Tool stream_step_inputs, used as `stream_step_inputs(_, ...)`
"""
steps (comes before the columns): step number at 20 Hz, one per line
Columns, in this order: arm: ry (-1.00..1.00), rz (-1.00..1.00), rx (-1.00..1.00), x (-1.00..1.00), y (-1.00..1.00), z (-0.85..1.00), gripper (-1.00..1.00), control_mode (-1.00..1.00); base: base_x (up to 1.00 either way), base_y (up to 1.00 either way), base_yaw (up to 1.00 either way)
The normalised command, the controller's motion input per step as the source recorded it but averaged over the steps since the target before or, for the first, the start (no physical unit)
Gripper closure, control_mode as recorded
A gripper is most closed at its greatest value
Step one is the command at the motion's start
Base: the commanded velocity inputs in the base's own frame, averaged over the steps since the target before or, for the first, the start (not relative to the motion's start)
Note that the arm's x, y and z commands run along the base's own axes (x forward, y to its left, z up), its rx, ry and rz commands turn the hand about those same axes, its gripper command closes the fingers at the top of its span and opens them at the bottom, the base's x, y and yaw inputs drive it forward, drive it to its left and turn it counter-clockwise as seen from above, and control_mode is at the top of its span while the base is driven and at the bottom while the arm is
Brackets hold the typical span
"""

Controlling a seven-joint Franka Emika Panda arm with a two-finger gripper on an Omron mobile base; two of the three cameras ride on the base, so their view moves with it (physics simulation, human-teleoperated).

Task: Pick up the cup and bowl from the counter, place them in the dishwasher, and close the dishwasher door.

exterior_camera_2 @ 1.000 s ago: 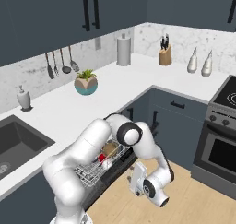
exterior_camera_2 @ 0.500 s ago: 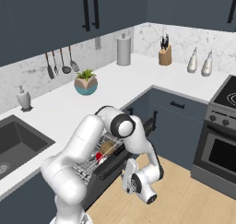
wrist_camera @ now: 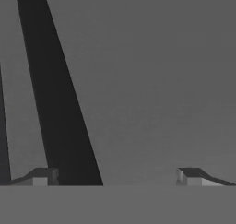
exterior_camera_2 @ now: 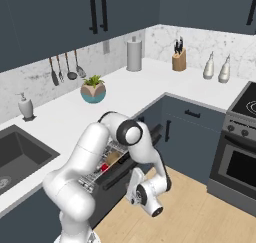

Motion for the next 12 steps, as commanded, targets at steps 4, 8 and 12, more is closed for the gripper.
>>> stream_step_inputs(4, 0.00, 0.00, -0.02, 0.44, 1.00, 0.00, -1.00, -1.00, 0.00, 0.00, 0.00)
stream_step_inputs(8, 0.00, 0.05, 0.00, 0.60, 1.00, 0.00, -1.00, -1.00, 0.00, 0.00, 0.00)
stream_step_inputs(12, 0.00, 0.10, 0.00, 0.68, 1.00, -0.03, -1.00, -1.00, 0.00, 0.00, 0.00)
